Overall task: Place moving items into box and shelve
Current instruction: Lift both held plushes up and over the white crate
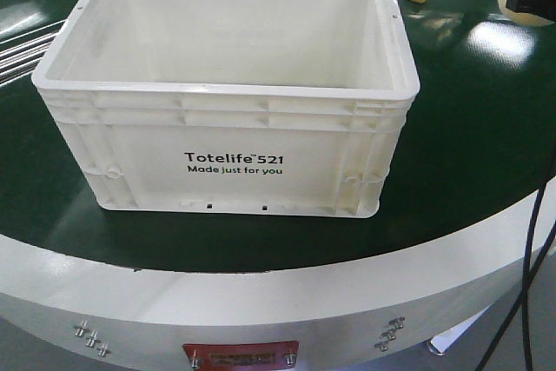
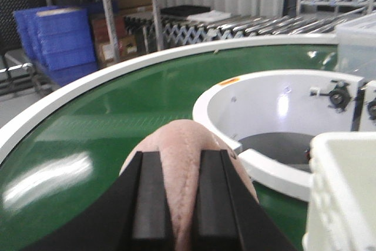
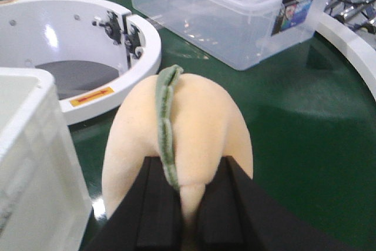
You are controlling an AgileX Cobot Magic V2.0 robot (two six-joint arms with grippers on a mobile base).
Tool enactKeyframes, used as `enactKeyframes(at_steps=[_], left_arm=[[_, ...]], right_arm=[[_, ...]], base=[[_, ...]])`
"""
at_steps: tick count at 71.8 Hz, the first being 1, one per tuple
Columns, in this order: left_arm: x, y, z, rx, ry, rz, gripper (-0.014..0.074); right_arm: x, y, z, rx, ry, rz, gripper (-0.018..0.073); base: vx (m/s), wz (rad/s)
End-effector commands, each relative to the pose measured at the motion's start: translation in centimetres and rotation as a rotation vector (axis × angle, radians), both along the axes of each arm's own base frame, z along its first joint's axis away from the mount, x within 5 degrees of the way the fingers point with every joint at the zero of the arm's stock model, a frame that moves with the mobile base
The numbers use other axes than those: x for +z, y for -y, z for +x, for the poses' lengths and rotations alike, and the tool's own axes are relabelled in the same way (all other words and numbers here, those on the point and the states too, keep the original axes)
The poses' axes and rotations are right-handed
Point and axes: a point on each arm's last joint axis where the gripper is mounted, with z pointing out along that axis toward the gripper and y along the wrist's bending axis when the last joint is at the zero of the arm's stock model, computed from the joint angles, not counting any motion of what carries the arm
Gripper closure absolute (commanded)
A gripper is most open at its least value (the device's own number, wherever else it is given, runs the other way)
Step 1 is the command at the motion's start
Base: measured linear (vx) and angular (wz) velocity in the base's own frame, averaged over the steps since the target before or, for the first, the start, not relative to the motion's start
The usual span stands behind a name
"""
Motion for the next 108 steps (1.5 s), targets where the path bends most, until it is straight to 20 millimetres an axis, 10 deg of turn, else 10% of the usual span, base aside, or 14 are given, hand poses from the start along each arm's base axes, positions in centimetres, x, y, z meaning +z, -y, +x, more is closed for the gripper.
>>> enactKeyframes(at_steps=[1,35,80,108], left_arm=[[3.2,1.0,-1.0,-0.028,0.175,-0.004,0.0624],[4.1,7.0,-2.2,-0.25,0.201,-0.024,0.0624],[1.6,9.4,0.4,-0.313,0.181,-0.028,0.0624],[0.6,9.6,1.0,-0.317,0.137,-0.017,0.0325]], right_arm=[[3.1,-1.0,-0.8,0.029,0.174,-0.011,0.0574],[4.3,-10.5,-2.9,0.358,0.285,0.038,0.0574],[2.1,-14.3,-1.5,0.442,0.289,0.054,0.0553],[2.1,-14.3,-1.5,0.443,0.293,0.047,0.0057]], base=[[0.0,0.0],[0.0,0.0],[0.0,0.0],[0.0,0.0]])
